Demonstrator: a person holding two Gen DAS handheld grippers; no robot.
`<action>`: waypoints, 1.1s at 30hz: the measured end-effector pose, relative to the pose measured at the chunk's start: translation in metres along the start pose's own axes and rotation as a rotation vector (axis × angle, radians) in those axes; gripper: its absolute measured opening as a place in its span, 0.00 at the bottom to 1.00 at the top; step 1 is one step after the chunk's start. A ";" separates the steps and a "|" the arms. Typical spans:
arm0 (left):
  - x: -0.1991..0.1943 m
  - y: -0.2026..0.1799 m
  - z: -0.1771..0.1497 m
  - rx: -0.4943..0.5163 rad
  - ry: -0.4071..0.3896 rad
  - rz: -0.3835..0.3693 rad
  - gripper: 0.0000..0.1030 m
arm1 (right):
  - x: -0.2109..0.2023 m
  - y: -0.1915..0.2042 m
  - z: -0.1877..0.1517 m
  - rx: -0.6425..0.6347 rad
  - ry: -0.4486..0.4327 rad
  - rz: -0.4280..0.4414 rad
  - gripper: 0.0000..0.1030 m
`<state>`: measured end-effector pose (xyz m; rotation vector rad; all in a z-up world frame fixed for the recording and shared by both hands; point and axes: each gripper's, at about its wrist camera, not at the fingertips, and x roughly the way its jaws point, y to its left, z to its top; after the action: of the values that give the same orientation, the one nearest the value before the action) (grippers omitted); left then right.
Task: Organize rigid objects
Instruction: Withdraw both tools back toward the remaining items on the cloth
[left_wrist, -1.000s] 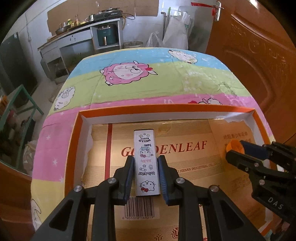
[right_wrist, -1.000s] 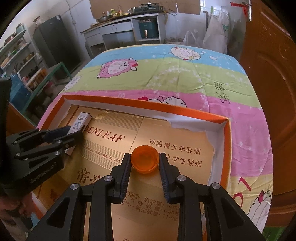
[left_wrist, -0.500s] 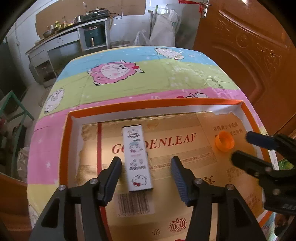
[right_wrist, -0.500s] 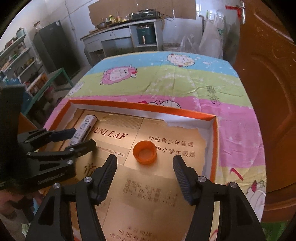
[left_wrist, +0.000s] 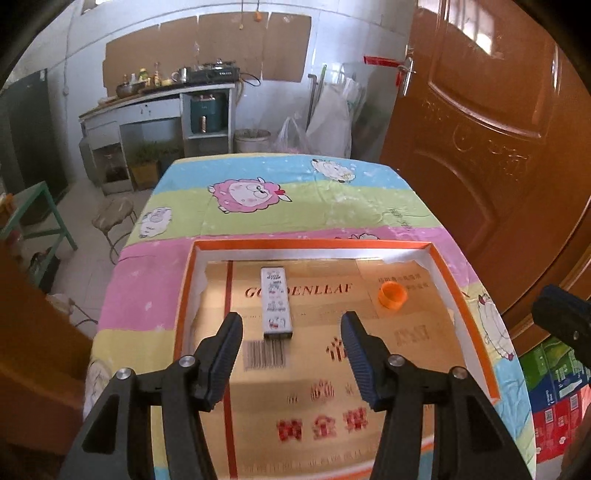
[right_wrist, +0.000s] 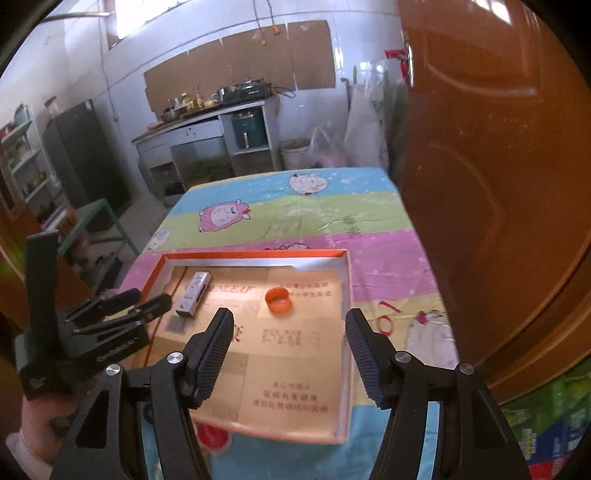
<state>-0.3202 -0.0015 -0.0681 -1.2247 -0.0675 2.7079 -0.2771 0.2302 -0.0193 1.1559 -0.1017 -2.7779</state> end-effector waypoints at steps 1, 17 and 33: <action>-0.007 -0.001 -0.004 0.002 -0.009 0.004 0.54 | -0.004 0.001 -0.003 -0.005 -0.004 -0.007 0.63; -0.119 0.002 -0.074 -0.044 -0.127 -0.035 0.54 | -0.078 0.022 -0.065 -0.001 -0.054 0.033 0.63; -0.161 0.000 -0.144 -0.042 -0.137 -0.089 0.54 | -0.116 0.038 -0.137 -0.023 -0.071 0.056 0.63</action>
<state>-0.1079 -0.0334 -0.0437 -1.0201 -0.1927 2.7218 -0.0958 0.2074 -0.0302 1.0338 -0.1078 -2.7636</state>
